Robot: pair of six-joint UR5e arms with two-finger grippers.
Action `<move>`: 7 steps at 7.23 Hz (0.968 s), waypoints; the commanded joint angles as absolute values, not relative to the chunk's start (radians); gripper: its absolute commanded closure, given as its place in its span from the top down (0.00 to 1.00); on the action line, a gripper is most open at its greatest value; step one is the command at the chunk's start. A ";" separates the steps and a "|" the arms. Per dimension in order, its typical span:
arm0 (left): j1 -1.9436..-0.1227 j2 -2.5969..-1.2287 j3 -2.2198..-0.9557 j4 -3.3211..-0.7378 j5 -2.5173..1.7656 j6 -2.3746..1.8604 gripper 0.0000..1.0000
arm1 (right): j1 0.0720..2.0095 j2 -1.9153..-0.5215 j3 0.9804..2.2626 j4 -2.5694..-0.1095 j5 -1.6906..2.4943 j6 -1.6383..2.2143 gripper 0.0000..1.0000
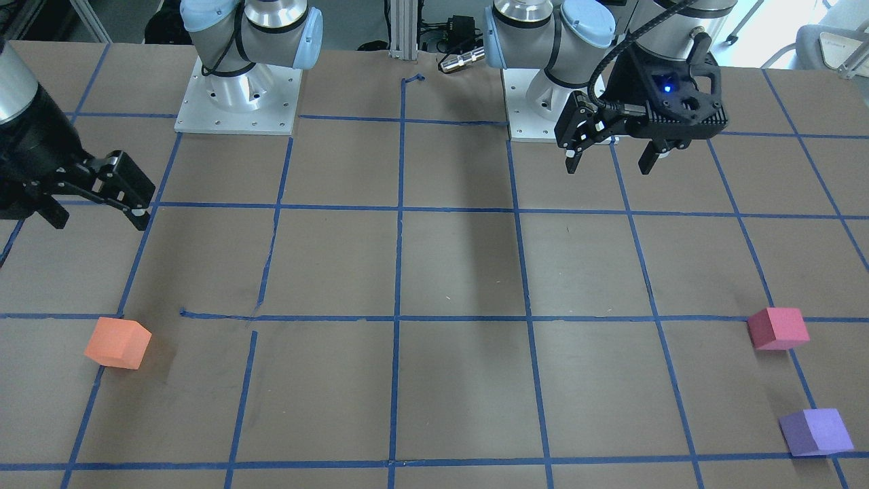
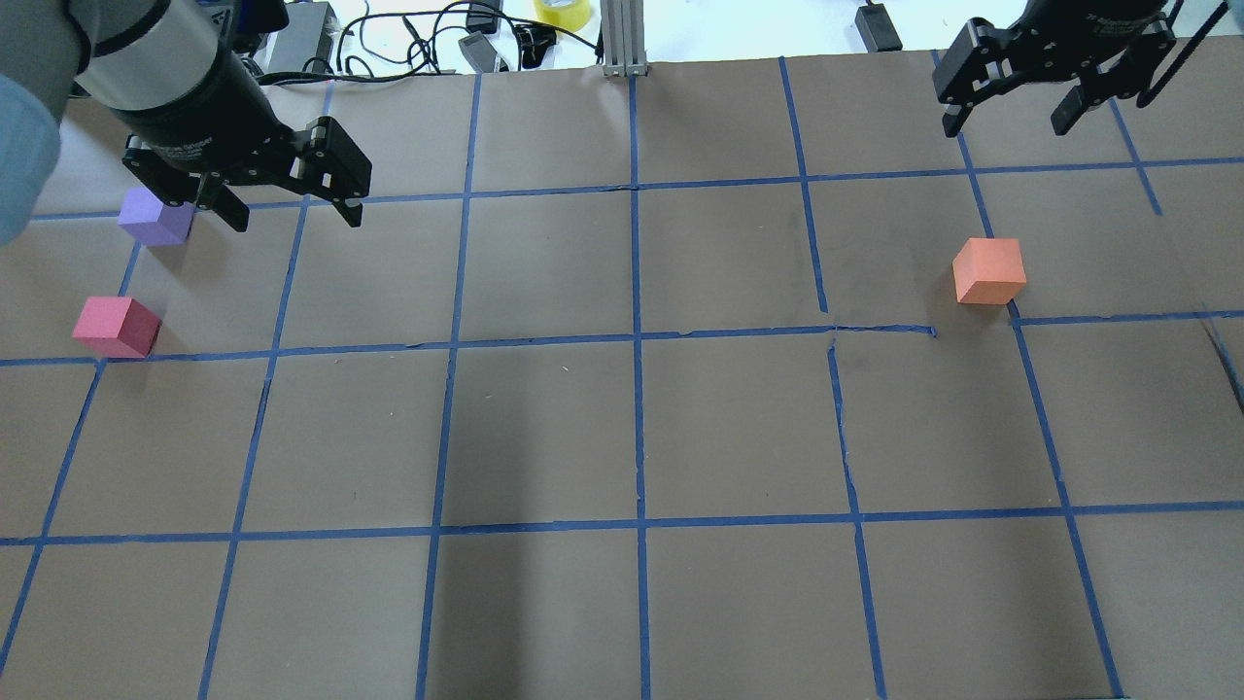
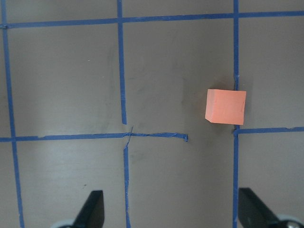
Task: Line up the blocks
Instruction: 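Lower the right gripper onto the orange cube and close it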
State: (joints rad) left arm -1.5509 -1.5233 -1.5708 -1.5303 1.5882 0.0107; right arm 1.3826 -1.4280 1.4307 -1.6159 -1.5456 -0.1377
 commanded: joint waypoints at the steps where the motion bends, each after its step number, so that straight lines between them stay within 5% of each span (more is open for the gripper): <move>1: -1.551 -1.523 -1.571 -1.531 1.588 0.011 1.00 | 1.309 -1.295 1.440 -1.734 -1.577 -0.149 1.00; 7: -1.552 -1.523 -1.571 -1.531 1.588 0.011 1.00 | 1.266 -1.091 1.555 -2.038 -1.648 -0.133 1.00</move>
State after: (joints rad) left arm -1.5511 -1.5233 -1.5708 -1.5309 1.5877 0.0107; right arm 1.2680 -1.1087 1.5038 -1.9645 -1.6509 -0.1353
